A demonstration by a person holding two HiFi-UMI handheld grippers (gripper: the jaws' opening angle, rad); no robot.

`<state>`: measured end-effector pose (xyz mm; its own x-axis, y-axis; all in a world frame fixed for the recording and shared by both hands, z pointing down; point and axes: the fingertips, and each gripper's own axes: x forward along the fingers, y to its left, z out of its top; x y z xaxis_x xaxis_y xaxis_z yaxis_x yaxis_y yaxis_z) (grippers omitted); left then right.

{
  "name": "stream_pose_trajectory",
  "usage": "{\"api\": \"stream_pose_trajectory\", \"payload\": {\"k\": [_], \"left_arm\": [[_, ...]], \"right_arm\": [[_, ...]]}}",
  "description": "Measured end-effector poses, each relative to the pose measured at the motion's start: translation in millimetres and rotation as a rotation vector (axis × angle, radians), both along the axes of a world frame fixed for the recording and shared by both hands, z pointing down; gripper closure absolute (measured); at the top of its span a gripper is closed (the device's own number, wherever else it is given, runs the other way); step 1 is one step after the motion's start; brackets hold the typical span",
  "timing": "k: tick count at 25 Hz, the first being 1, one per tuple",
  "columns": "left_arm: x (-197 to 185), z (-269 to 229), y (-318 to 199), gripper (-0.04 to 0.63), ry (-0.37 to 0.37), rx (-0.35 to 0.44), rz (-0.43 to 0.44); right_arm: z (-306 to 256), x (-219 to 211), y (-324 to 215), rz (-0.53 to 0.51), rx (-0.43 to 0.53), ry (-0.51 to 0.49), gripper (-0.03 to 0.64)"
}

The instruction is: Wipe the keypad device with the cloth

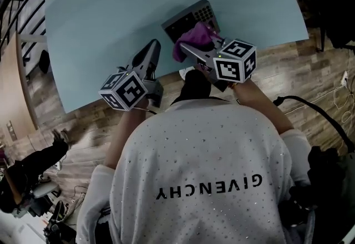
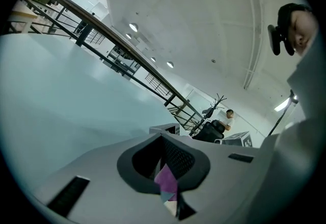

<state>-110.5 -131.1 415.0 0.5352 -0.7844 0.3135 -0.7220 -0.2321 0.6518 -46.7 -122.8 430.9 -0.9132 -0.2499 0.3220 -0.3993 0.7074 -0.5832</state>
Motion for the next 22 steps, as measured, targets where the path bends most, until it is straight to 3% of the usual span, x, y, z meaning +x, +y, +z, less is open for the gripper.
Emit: {"api": "stream_pose_trajectory", "payload": {"k": [4,11,18,22], "left_arm": [[2,15,-4,0.595,0.021,-0.029,0.005],[-17,24,-23,0.595,0.042,-0.033,-0.035],[-17,35,-27,0.595,0.009,-0.090,-0.013],[-9,28,-27,0.595,0.015,-0.076,0.003]], "right_arm": [[28,4,-7,0.006,0.063,0.136,0.598],[29,59,-49,0.174,0.079,0.147,0.598],[37,112,-73,0.374,0.056,0.154,0.598],[44,128,-78,0.467,0.022,0.170,0.598]]}}
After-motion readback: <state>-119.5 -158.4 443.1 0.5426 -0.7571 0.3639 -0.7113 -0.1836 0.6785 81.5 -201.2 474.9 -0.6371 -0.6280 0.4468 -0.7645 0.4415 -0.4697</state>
